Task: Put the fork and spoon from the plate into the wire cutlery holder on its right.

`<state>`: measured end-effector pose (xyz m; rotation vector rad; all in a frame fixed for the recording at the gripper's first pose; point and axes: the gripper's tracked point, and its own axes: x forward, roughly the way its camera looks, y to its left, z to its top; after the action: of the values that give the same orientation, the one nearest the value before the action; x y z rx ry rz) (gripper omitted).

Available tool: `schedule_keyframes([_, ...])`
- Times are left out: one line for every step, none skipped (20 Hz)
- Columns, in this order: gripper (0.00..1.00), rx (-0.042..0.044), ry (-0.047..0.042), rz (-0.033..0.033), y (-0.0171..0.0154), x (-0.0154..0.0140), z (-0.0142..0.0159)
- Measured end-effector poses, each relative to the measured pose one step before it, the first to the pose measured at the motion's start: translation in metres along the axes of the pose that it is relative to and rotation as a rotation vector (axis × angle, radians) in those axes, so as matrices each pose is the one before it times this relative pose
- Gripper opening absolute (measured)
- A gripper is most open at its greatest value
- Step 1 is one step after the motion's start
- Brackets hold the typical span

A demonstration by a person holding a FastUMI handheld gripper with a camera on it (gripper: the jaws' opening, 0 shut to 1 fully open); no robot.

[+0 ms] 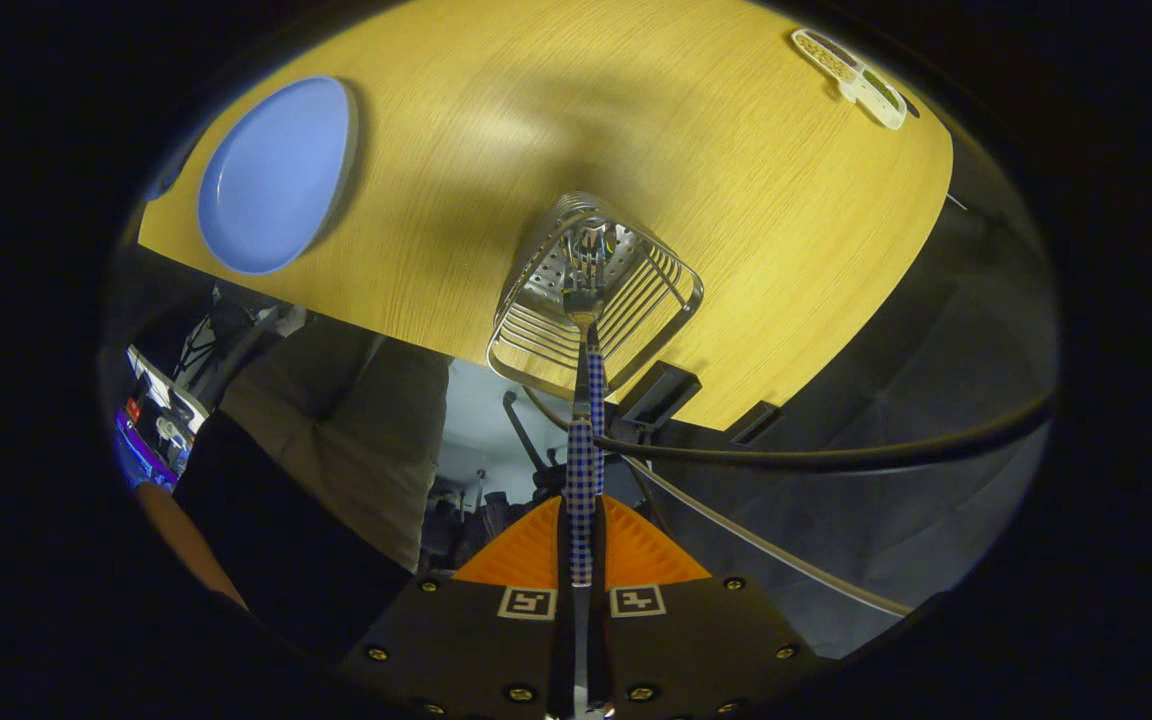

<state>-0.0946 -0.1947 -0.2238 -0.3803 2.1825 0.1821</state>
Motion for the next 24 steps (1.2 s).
schedule_keyframes([0.05, 0.00026, 0.00918, -0.00333, -0.00235, 0.00023, 0.00280])
schedule_keyframes([0.07, 0.00062, -0.00256, -0.00074, -0.00272, 0.00040, 0.00390])
schedule_keyframes([0.11, -0.00253, -0.00067, 0.00291, -0.00052, 0.00017, 0.00261])
schedule_keyframes([0.11, -0.00035, -0.00051, -0.00020, 0.00062, 0.00181, 0.00042])
schedule_keyframes([0.12, -0.00358, -0.00597, 0.00204, -0.00019, -0.00142, -0.00010])
schedule_keyframes([0.13, 0.00046, -0.00318, -0.00001, -0.00080, 0.00078, -0.00038])
schedule_keyframes([0.16, 0.00003, -0.00432, 0.00225, 0.00095, -0.00090, 0.00048])
schedule_keyframes([0.20, 0.00082, -0.00798, 0.00195, 0.00028, -0.00208, -0.00091])
schedule_keyframes([0.31, 0.00371, -0.00967, 0.00035, -0.00013, -0.00211, -0.00247])
schedule_keyframes([0.32, 0.00316, -0.01271, 0.00351, 0.00084, -0.00201, -0.00111])
schedule_keyframes([0.32, 0.00437, -0.01626, 0.00264, 0.00088, -0.00160, -0.00200])
schedule_keyframes([0.32, 0.00348, -0.02584, 0.00272, 0.00103, -0.00294, -0.00220])
schedule_keyframes([0.48, 0.00716, -0.02926, -0.00229, 0.00007, -0.00212, -0.00251])
schedule_keyframes([0.64, 0.01053, -0.01884, 0.00035, 0.00108, -0.00269, -0.00583])
schedule_keyframes([0.67, 0.01131, -0.01928, 0.00171, 0.00055, -0.00258, -0.00720])
schedule_keyframes([0.67, 0.01326, -0.02398, 0.00217, 0.00157, 0.00030, -0.00772])
schedule_keyframes([0.68, 0.00994, -0.03431, 0.01059, 0.00274, -0.00157, -0.00711])
schedule_keyframes([0.75, 0.00979, -0.04294, 0.00941, 0.00288, -0.00203, -0.00555])
schedule_keyframes([0.97, 0.01989, -0.04257, 0.01039, 0.00320, -0.00228, -0.00675])
schedule_keyframes([0.98, 0.02212, -0.04119, 0.01052, 0.00445, -0.00229, -0.01026])
schedule_keyframes([0.97, 0.02799, -0.04551, 0.01773, 0.00509, -0.00135, -0.00804])
schedule_keyframes([0.97, 0.02992, -0.05499, 0.01856, 0.00583, 0.00020, -0.00470])
schedule_keyframes([0.97, 0.02612, -0.07711, 0.01594, 0.00675, -0.00048, 0.00034])
schedule_keyframes([0.97, 0.02958, -0.10822, 0.01659, 0.00817, -0.00017, 0.00593])
